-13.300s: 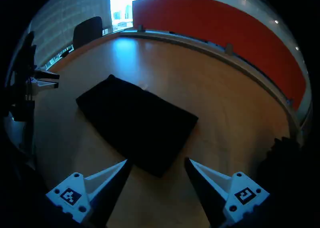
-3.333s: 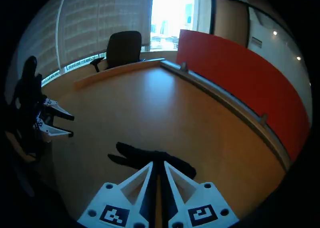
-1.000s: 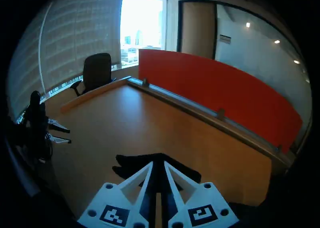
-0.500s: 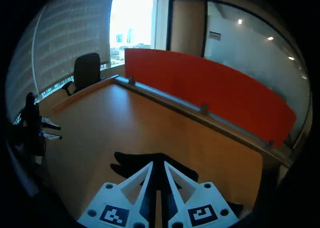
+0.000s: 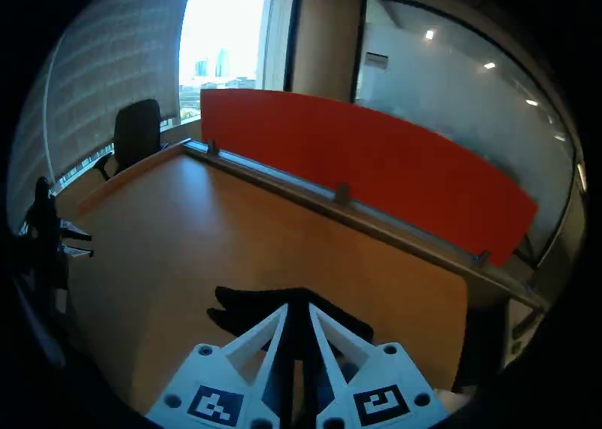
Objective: Fold towel
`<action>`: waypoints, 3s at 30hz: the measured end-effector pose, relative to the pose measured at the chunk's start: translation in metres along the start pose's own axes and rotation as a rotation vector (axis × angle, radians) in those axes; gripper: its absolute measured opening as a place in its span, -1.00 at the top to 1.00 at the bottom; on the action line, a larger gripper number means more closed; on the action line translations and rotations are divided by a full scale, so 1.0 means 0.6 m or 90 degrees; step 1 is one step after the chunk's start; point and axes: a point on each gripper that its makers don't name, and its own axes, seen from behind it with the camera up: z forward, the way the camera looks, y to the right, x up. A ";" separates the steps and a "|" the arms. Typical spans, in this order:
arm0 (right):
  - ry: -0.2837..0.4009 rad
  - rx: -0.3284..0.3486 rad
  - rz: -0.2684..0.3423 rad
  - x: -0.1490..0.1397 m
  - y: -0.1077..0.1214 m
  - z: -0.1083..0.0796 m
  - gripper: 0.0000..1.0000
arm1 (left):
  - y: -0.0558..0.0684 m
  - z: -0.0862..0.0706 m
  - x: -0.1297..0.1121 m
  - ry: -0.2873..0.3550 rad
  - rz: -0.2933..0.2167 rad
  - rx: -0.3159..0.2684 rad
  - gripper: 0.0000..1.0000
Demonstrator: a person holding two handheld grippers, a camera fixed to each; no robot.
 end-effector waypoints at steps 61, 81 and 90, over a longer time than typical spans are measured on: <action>-0.047 -0.115 0.116 -0.123 0.183 -0.064 0.90 | 0.035 0.000 0.022 -0.004 0.023 -0.007 -0.72; -0.085 -0.150 0.157 -0.218 0.195 -0.106 0.91 | 0.037 -0.007 0.017 -0.005 0.031 -0.014 -0.73; -0.119 -0.168 0.177 -0.281 0.199 -0.124 0.91 | 0.037 -0.010 0.013 -0.005 0.034 -0.014 -0.73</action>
